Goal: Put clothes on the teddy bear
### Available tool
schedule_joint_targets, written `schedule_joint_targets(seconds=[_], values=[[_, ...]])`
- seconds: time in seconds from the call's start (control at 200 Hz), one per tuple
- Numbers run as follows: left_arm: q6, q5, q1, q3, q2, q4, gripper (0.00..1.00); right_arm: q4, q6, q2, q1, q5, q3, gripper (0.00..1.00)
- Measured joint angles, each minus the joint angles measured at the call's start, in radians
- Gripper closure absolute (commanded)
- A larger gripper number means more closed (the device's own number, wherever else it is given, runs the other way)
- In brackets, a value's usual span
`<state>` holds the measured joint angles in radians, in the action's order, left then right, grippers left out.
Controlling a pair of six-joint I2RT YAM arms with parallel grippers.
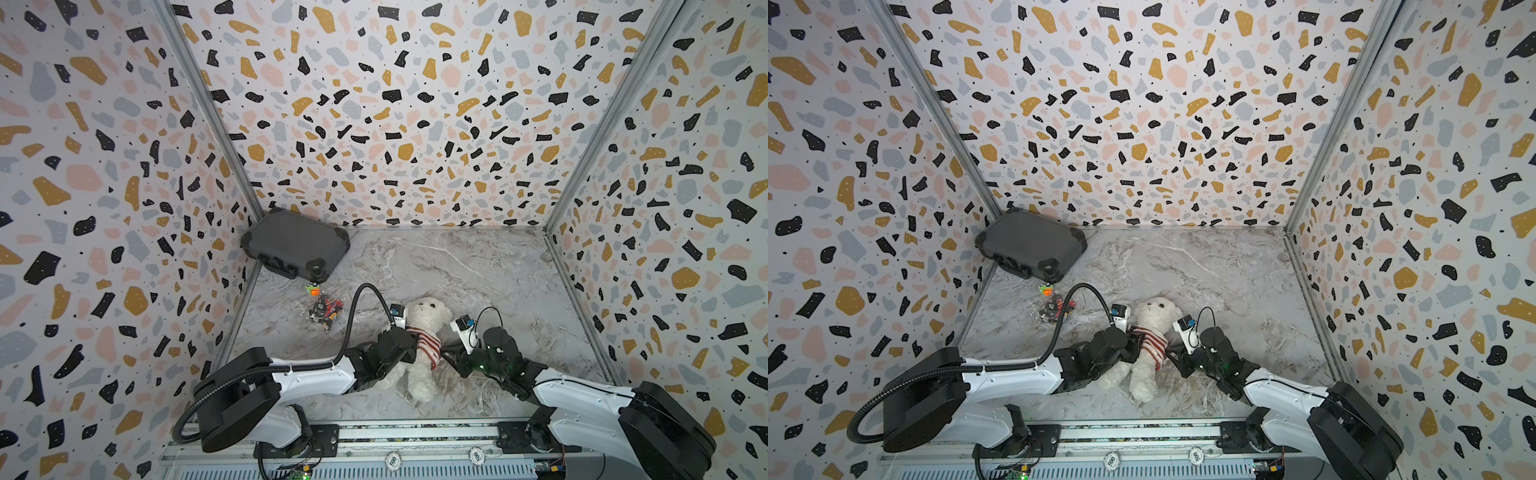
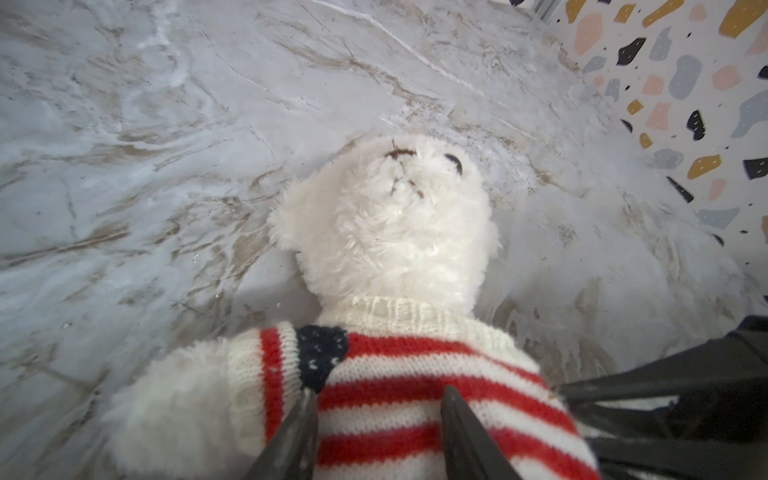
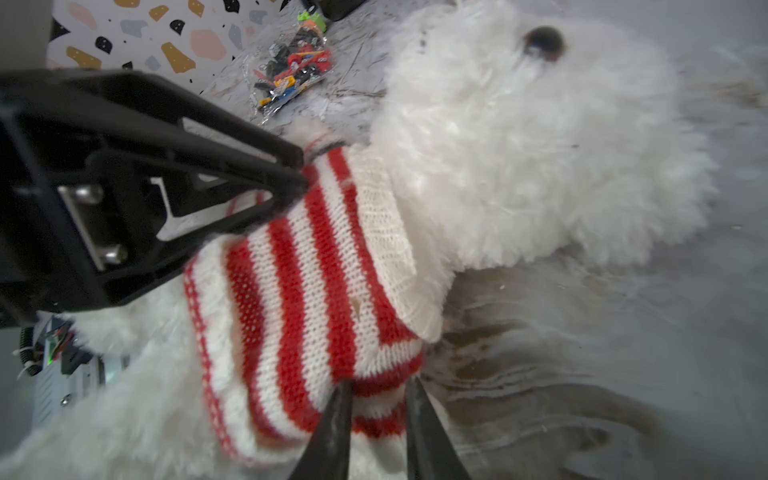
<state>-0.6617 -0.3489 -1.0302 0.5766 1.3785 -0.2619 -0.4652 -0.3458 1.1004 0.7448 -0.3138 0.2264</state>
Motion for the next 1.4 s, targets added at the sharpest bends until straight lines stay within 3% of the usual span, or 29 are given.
schedule_joint_targets(seconds=[0.16,0.481,0.681,0.886,1.051,1.402], values=[[0.016,-0.004,-0.014,0.031,-0.065,0.095,0.35,-0.037,-0.012,0.03,0.06,0.005,0.028,0.75],[-0.018,-0.008,-0.077,0.025,-0.151,0.165,0.35,-0.06,-0.024,0.042,0.071,0.017,0.03,0.76],[-0.039,-0.009,-0.09,0.019,-0.105,0.162,0.5,-0.06,-0.028,0.027,0.072,0.029,0.03,0.76],[-0.043,-0.019,-0.082,0.031,-0.003,0.148,0.74,-0.036,-0.03,-0.039,0.072,0.047,0.018,0.76],[-0.072,0.004,-0.032,-0.009,-0.014,0.071,0.83,0.011,-0.035,-0.148,0.072,0.069,-0.028,0.76],[-0.099,0.044,-0.002,-0.064,-0.024,-0.019,0.98,0.034,-0.072,-0.174,0.092,0.083,-0.109,0.96]])
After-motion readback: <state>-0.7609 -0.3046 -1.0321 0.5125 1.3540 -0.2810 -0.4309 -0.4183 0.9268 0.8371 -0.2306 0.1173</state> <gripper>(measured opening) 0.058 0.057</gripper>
